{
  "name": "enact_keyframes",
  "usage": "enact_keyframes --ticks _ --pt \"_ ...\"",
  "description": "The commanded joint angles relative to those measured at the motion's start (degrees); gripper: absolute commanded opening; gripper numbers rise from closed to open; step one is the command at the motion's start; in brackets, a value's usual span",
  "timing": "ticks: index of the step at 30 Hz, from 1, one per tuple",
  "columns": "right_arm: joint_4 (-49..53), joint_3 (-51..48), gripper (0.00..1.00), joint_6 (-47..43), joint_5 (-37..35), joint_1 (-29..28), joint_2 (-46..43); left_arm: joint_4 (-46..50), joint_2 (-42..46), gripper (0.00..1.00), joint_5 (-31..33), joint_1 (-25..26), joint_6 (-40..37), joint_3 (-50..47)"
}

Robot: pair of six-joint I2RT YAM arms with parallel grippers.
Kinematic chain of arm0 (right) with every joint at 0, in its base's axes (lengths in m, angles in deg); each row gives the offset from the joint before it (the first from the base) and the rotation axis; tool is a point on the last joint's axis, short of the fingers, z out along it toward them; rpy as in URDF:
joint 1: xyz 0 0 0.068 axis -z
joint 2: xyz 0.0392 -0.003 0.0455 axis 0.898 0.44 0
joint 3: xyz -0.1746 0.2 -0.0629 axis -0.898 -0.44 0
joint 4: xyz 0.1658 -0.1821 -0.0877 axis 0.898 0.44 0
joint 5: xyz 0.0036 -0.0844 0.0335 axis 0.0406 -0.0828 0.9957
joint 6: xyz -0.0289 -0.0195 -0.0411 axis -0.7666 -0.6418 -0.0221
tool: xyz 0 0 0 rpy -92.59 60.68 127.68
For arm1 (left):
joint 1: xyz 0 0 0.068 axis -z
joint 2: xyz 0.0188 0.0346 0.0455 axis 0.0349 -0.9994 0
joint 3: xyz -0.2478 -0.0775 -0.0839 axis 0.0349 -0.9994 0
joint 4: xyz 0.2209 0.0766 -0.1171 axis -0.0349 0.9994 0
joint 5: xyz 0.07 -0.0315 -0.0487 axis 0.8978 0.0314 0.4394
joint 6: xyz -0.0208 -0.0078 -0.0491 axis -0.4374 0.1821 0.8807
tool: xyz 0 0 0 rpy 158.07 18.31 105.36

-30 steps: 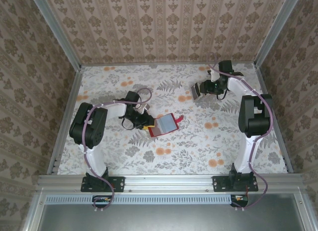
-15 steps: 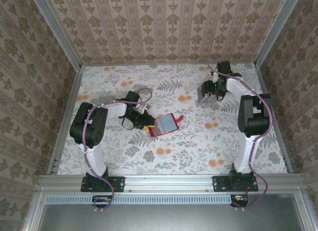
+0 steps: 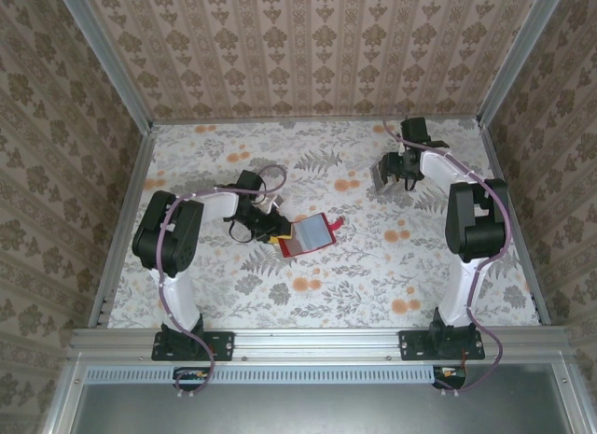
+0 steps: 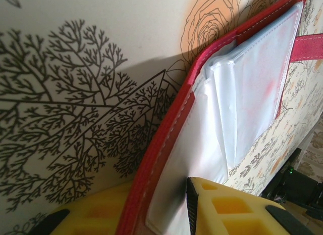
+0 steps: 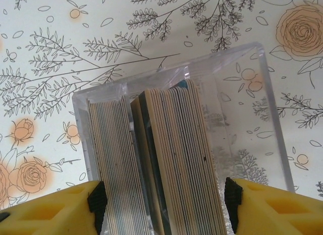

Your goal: Put the credit cards into the card holder

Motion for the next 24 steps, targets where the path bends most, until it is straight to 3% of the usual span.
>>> enact_keyframes --ticks 1,3,7,18,24 --pt "-1.8 0.6 0.64 -0.1 6.2 1.1 -1.7 0.9 -2.1 0.3 -0.3 0.6 -1.6 0.5" --pt "-2.3 1.1 0.61 -0.7 11.5 1.6 -1.2 0.9 -2.0 0.3 -0.2 0.5 -1.8 0.4" --pt "-2.3 1.5 0.57 -1.0 15.4 1.6 -0.5 1.1 -2.1 0.31 -0.3 0.5 -1.9 0.4" --pt "-3.2 0.6 0.51 -1.9 17.4 1.9 -2.3 0.9 -2.3 0.32 -0.4 0.6 -2.0 0.0" --pt "-3.1 0.2 0.41 -2.5 17.7 2.0 -3.1 0.9 -2.7 0.32 -0.7 0.6 -2.0 0.1"
